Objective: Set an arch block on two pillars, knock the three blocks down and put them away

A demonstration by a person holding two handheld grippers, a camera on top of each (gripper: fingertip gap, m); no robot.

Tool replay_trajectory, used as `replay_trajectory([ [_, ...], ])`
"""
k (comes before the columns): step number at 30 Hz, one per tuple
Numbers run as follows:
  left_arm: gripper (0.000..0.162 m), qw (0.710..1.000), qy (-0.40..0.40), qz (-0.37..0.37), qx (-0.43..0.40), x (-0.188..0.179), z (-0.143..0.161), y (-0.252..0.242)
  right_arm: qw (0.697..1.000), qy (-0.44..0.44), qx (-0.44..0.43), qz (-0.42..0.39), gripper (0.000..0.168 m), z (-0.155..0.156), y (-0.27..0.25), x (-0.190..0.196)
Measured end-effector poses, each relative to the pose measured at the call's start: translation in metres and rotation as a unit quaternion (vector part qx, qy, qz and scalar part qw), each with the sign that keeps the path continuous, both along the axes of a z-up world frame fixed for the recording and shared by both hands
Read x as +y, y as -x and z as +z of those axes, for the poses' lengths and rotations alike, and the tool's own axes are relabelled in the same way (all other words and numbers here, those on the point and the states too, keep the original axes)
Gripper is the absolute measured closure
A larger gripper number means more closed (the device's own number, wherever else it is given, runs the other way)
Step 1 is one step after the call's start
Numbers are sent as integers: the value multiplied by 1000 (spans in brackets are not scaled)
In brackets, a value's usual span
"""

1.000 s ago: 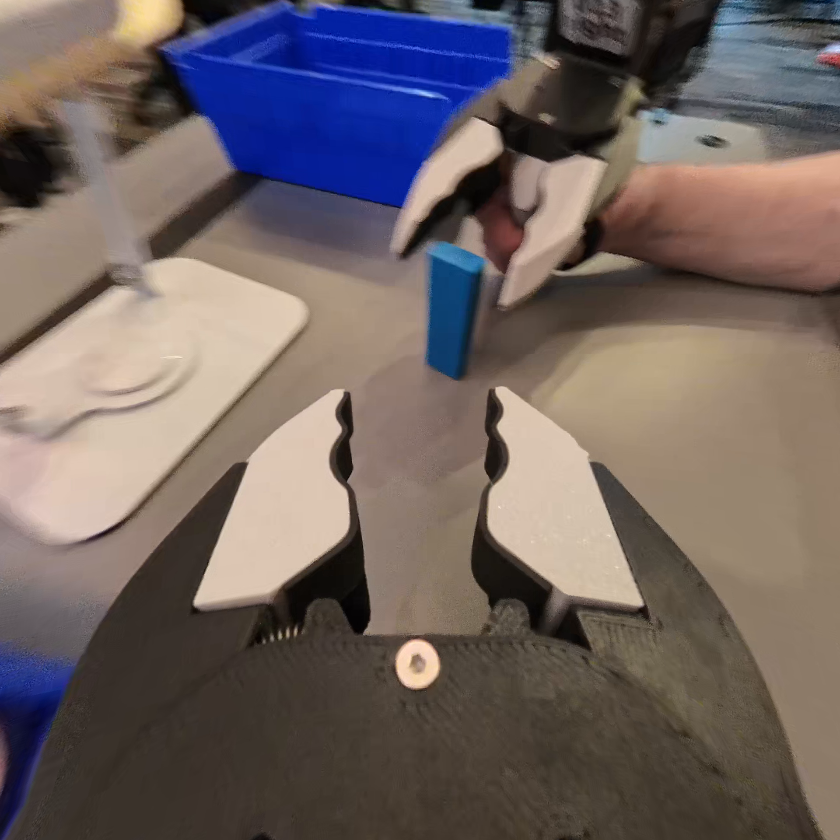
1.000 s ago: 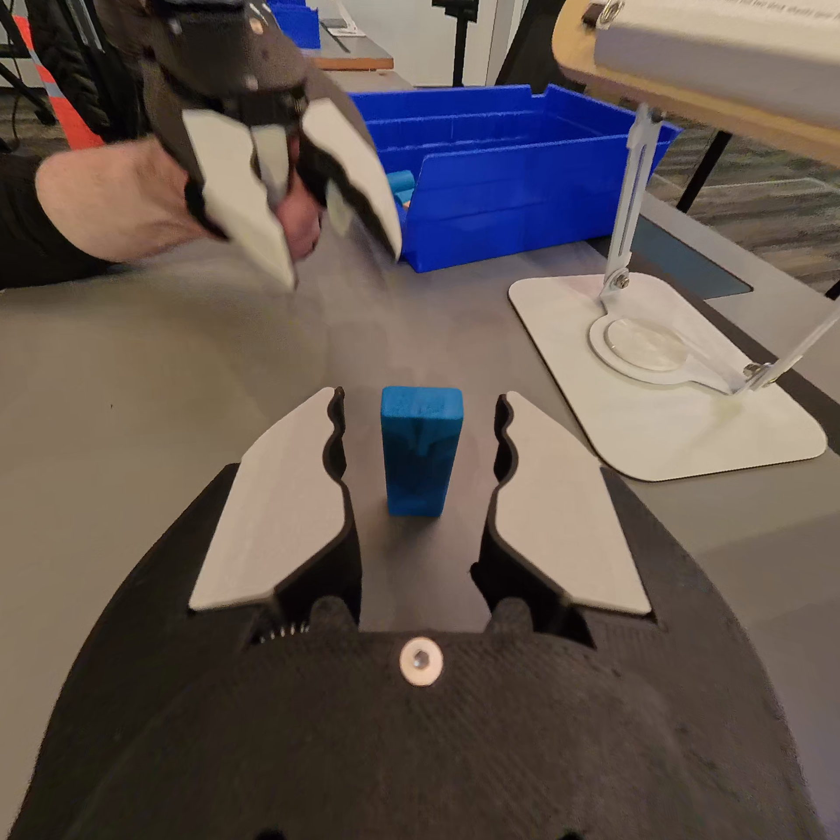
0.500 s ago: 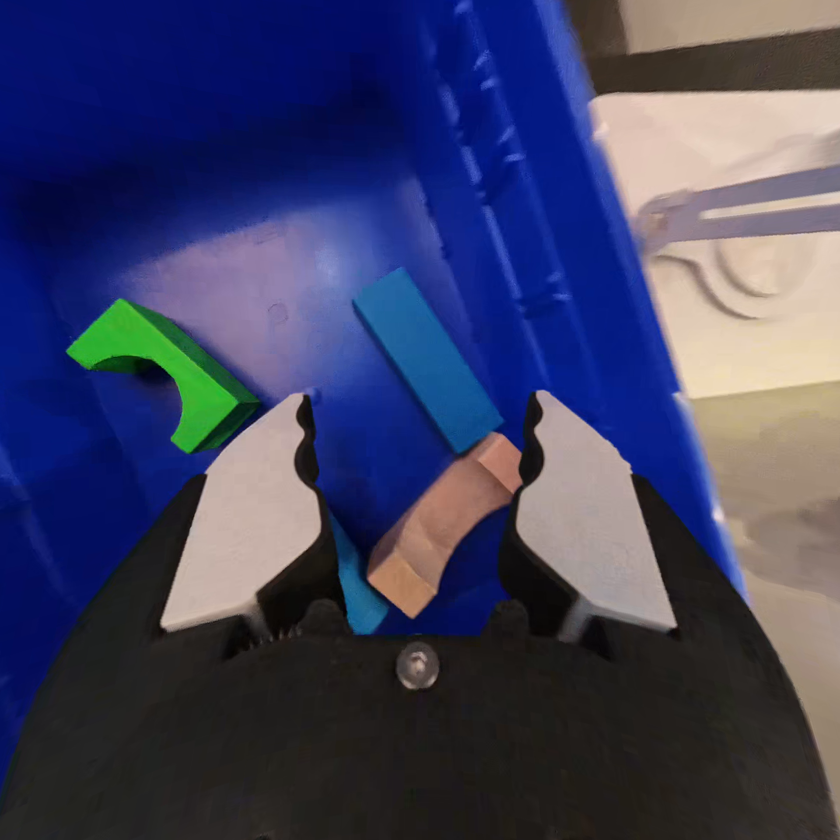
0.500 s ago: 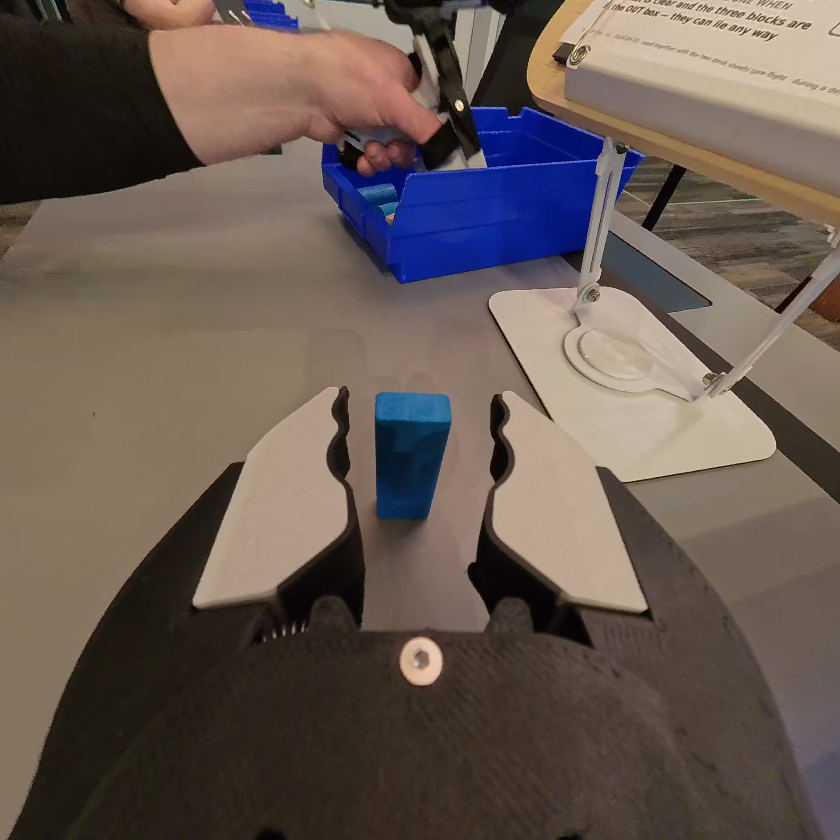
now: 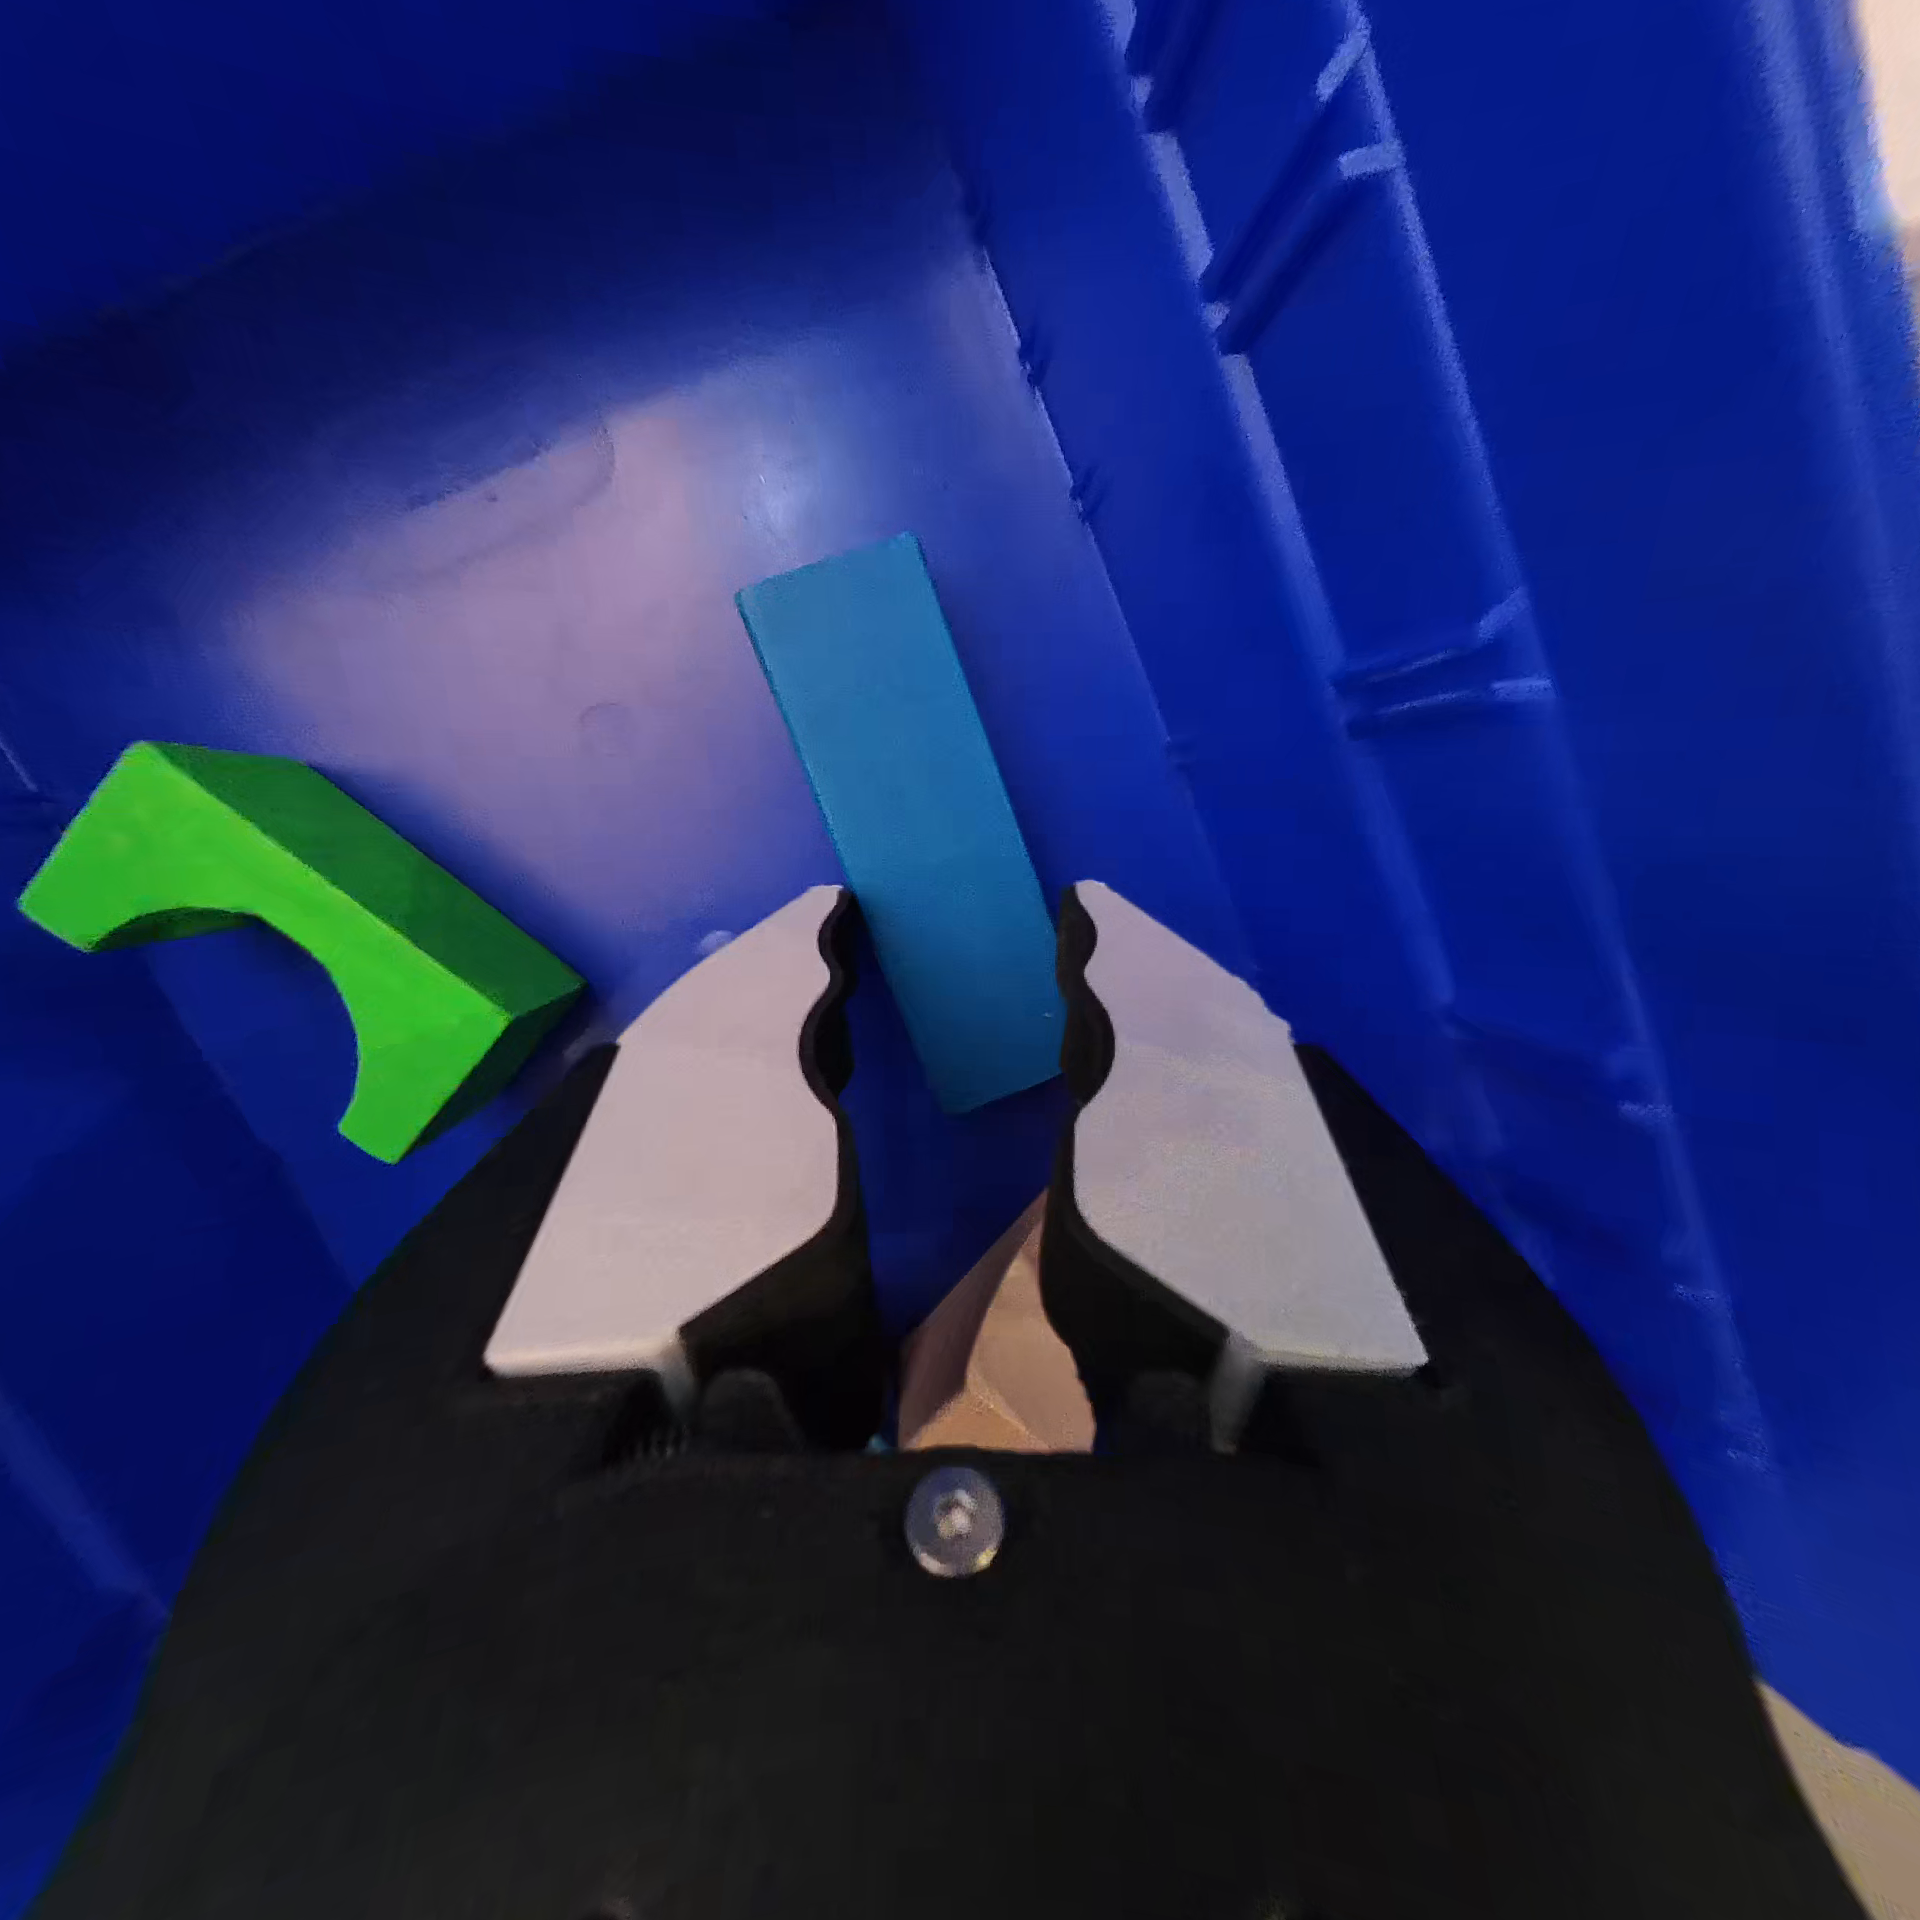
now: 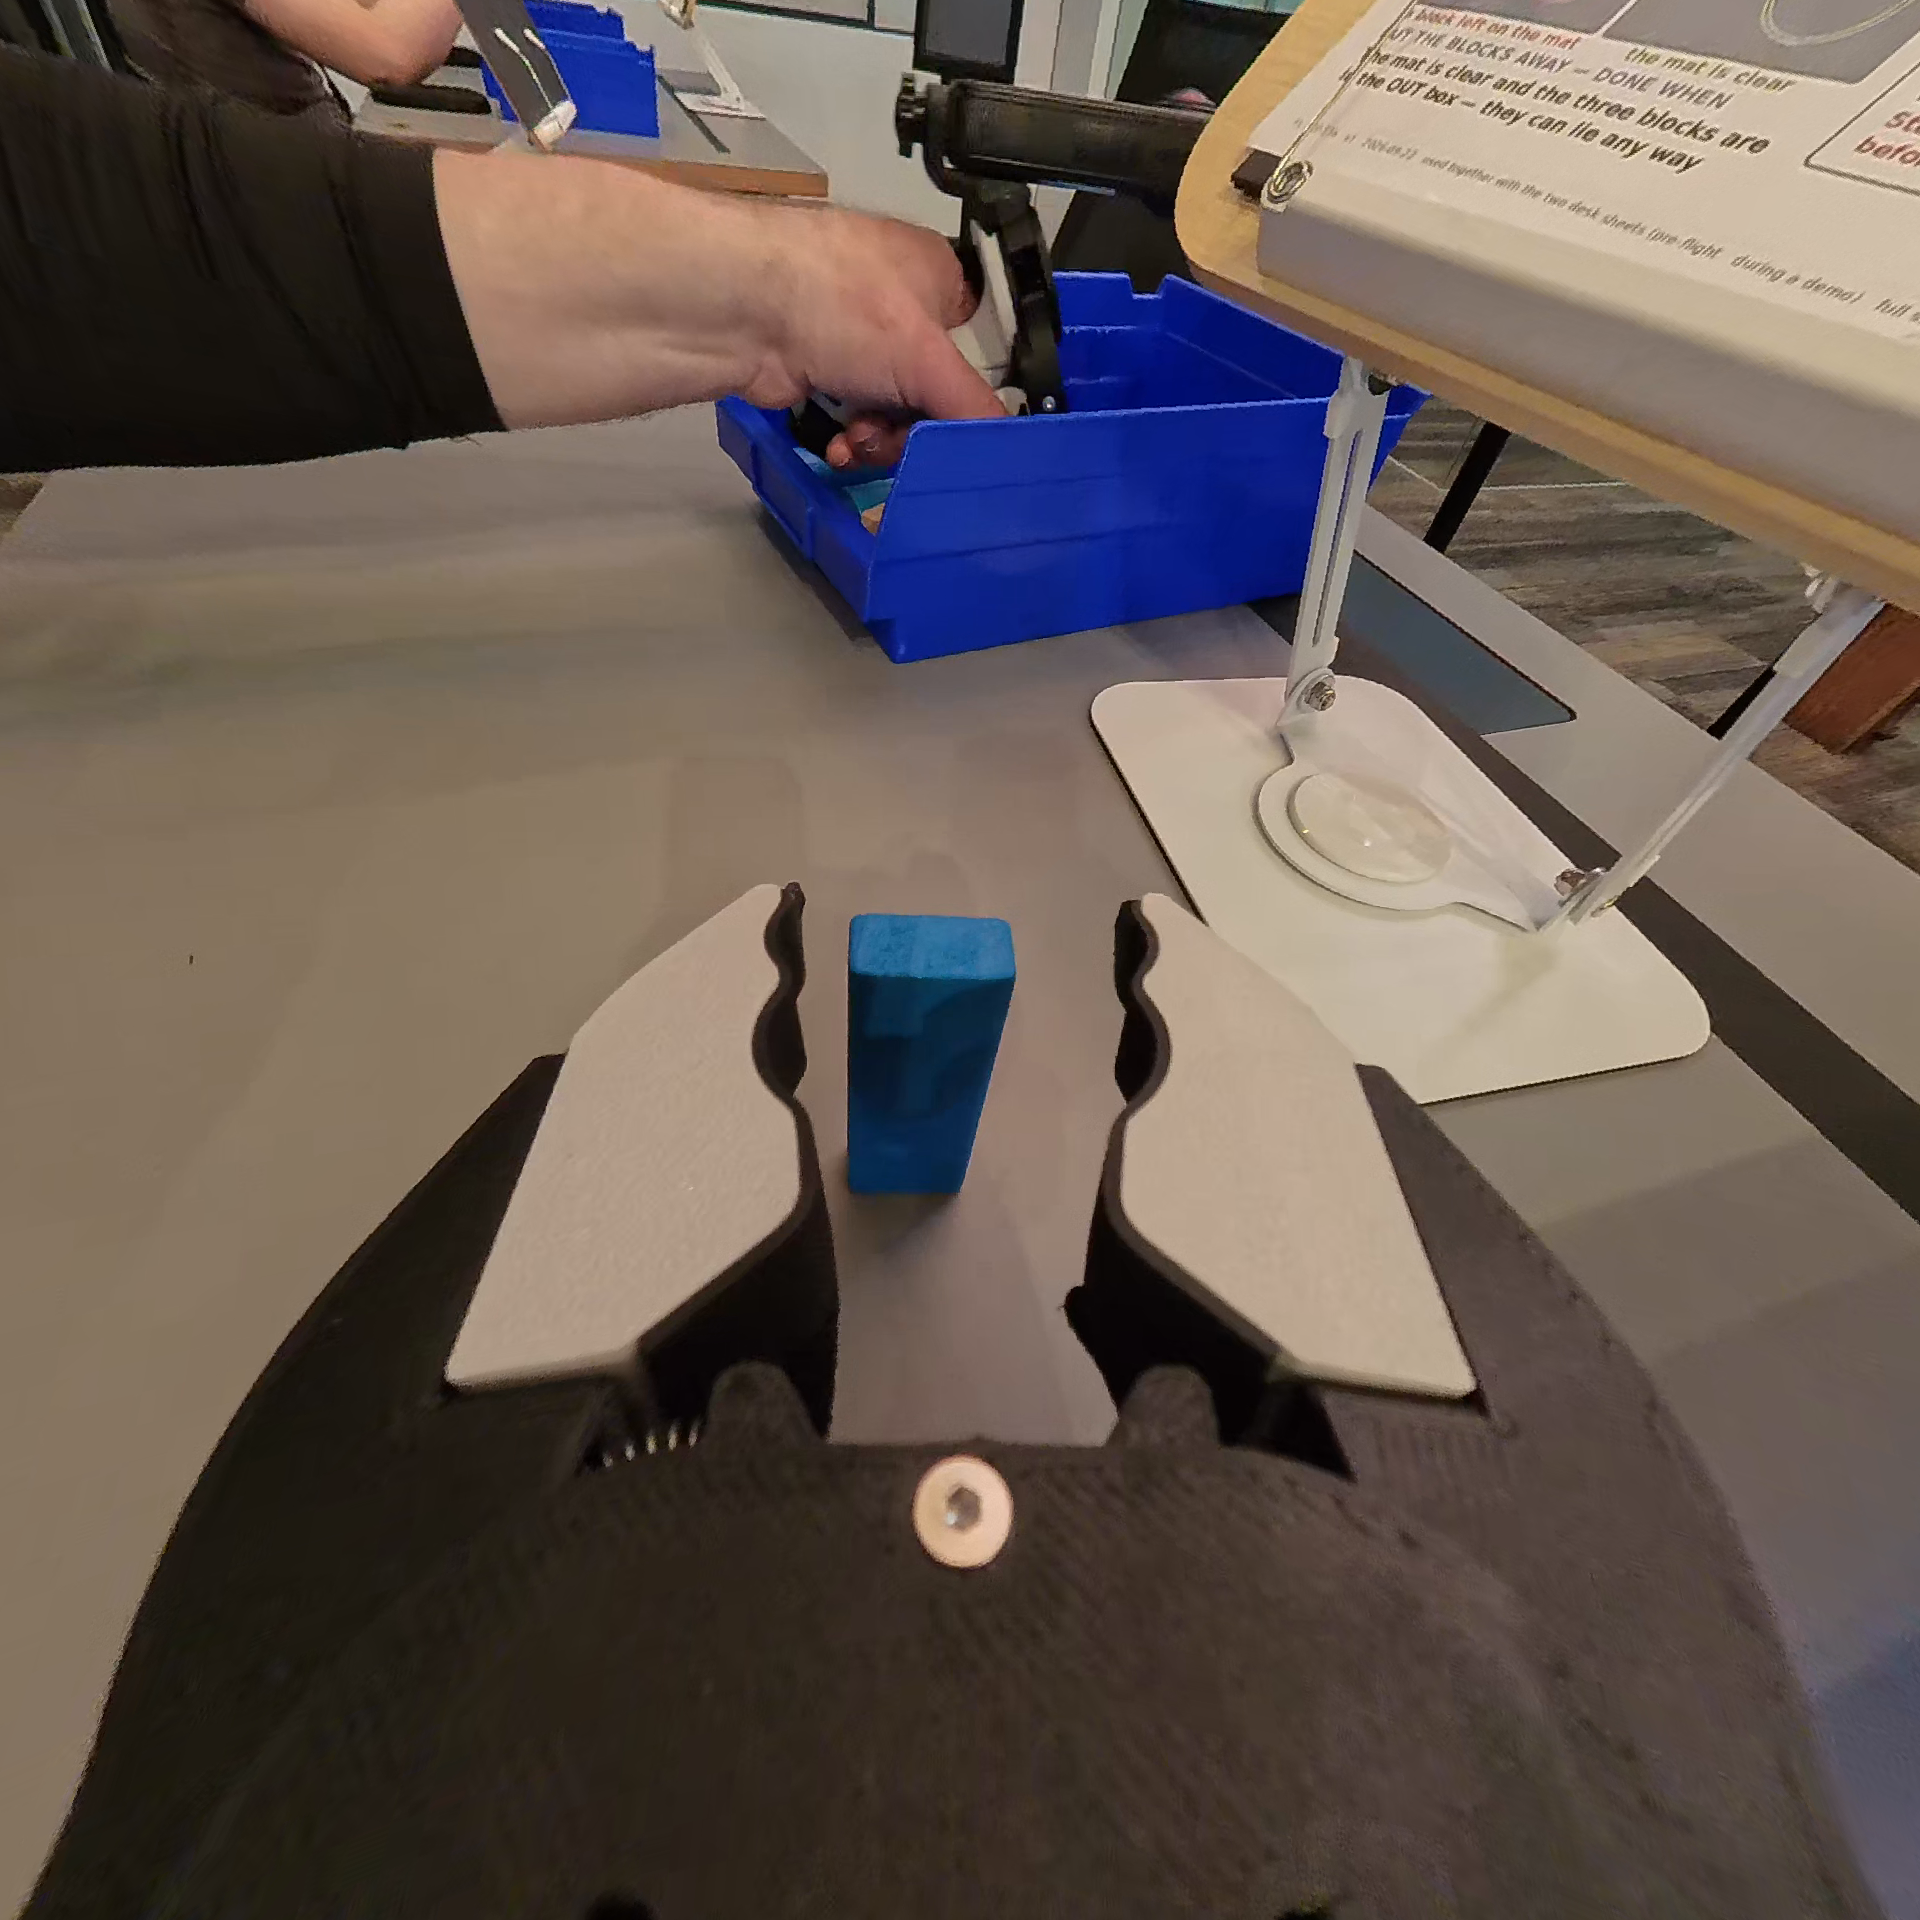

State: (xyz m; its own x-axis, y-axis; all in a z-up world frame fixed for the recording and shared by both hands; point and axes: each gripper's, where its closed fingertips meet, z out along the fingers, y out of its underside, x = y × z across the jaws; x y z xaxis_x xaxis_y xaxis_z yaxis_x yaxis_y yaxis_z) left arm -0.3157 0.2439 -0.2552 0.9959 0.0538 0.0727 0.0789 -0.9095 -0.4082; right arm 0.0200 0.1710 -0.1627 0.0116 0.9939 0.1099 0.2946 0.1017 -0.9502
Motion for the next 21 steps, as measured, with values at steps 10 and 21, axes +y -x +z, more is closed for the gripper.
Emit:
replay_trajectory([
  [10, 127, 990, -138, -35, -1, -12, 39, 4, 1000, -6, -1, -7, 111, 1, -2, 2],
  [21, 127, 906, -370, -176, -104, -91, 140, -74, 997, -43, 62, -21, 108, 51, -15, -3],
])
